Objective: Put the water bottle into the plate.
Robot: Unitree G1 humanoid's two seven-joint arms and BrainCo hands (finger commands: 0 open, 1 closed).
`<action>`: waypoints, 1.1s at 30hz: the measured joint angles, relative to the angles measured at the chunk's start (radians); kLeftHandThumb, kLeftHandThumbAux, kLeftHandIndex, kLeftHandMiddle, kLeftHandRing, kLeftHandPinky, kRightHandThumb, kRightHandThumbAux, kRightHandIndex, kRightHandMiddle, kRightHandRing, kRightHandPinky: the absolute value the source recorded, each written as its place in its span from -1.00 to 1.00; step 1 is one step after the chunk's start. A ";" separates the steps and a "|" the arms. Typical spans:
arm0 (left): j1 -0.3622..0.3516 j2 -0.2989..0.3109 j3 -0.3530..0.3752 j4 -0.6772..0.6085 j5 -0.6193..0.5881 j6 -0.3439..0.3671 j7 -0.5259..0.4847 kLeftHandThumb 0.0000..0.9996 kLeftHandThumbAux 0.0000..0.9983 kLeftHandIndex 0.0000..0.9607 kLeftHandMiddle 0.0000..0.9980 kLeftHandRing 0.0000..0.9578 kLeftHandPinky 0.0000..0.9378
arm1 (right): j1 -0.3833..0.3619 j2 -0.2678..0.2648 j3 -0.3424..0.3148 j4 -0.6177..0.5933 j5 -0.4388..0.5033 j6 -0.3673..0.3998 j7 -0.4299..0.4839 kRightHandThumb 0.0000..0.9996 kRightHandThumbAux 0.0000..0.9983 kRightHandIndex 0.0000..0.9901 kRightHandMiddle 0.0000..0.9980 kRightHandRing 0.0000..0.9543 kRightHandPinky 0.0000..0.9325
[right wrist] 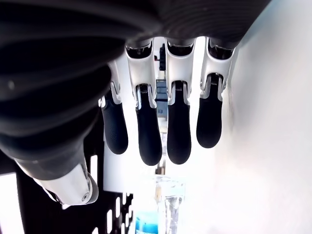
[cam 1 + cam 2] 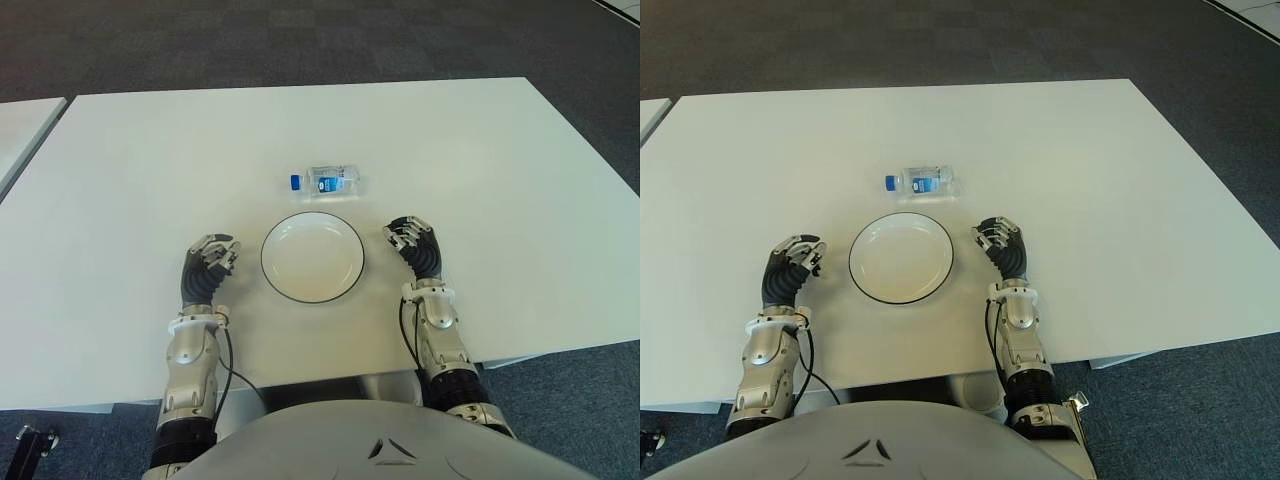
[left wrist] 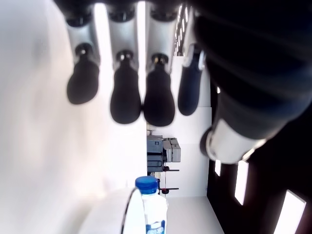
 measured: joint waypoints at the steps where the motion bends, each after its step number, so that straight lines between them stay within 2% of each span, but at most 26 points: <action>1: 0.000 0.000 0.000 0.000 0.000 -0.001 0.000 0.41 0.45 -0.10 0.46 0.49 0.54 | -0.002 -0.002 0.002 -0.002 -0.009 0.004 -0.002 0.41 0.47 -0.14 -0.01 0.02 0.04; 4: -0.001 0.000 0.000 0.000 0.001 -0.004 0.000 0.40 0.45 -0.10 0.46 0.50 0.55 | -0.004 -0.005 0.007 -0.005 -0.019 0.010 -0.006 0.41 0.47 -0.14 -0.01 0.02 0.03; 11: -0.001 0.000 -0.001 0.000 0.001 -0.010 0.000 0.40 0.45 -0.10 0.47 0.50 0.54 | -0.011 -0.013 0.047 -0.085 -0.120 0.053 -0.060 0.41 0.47 -0.14 0.00 0.06 0.18; 15: -0.008 0.000 -0.004 0.000 0.001 -0.010 0.000 0.40 0.45 -0.10 0.46 0.49 0.52 | -0.052 -0.032 0.070 -0.106 -0.182 0.054 -0.086 0.40 0.47 -0.14 0.01 0.09 0.19; 22: -0.014 0.000 -0.006 0.000 0.001 -0.006 0.000 0.40 0.45 -0.10 0.46 0.49 0.53 | -0.180 -0.091 0.096 -0.044 -0.255 0.034 -0.112 0.40 0.47 -0.15 0.01 0.08 0.05; 28: -0.014 -0.001 -0.005 -0.003 0.001 0.016 0.001 0.40 0.45 -0.10 0.45 0.48 0.51 | -0.288 -0.163 0.135 0.051 -0.324 -0.004 -0.128 0.39 0.47 -0.15 -0.06 -0.01 -0.07; 33: -0.014 -0.006 -0.004 -0.004 0.002 0.022 0.012 0.41 0.45 -0.10 0.45 0.48 0.52 | -0.402 -0.208 0.190 0.167 -0.387 -0.009 -0.119 0.38 0.46 -0.17 -0.20 -0.18 -0.23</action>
